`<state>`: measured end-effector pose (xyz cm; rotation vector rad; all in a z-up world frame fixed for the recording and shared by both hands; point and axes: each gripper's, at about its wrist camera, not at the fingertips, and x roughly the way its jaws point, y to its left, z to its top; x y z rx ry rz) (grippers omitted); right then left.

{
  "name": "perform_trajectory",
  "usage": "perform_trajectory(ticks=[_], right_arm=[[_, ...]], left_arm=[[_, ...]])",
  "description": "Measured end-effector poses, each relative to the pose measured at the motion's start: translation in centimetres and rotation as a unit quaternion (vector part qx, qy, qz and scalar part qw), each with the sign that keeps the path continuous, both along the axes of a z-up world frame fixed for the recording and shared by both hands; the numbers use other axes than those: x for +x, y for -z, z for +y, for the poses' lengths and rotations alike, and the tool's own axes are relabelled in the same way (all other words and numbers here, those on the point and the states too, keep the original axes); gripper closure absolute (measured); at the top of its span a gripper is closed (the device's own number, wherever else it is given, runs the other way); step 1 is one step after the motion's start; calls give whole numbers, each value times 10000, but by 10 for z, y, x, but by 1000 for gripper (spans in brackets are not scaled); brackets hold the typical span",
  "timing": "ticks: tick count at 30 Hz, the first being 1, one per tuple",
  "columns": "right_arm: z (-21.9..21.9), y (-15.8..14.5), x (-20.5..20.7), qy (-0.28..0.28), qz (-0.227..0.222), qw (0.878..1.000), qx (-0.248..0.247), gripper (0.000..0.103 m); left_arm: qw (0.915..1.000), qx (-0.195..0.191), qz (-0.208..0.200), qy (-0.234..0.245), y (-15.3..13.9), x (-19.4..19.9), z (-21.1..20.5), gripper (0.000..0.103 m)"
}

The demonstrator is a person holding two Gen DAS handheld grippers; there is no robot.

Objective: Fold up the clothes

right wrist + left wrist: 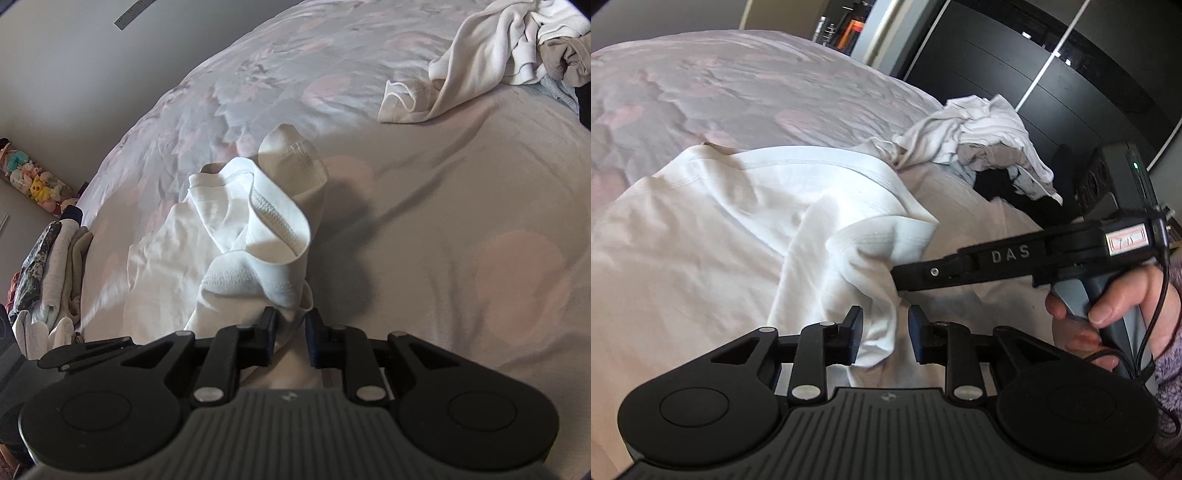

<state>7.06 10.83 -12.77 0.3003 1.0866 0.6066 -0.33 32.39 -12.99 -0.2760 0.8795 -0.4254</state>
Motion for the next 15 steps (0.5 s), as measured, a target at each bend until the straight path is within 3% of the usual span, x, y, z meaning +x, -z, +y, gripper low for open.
perform_trajectory(ticks=[8,11,15], right_arm=[[-7,-7,1,-78,-141,9991,380,91],[-1,-18,4,-222,-333,9977,551,96],[20,-40,11,-471,-639,9944,697,97]], left_arm=[[9980,-471,18,-420,2,29,5,76],[9979,-386,-191,-486,-10,30,12,92],[9968,-201,-472,-611,-33,27,31,97]])
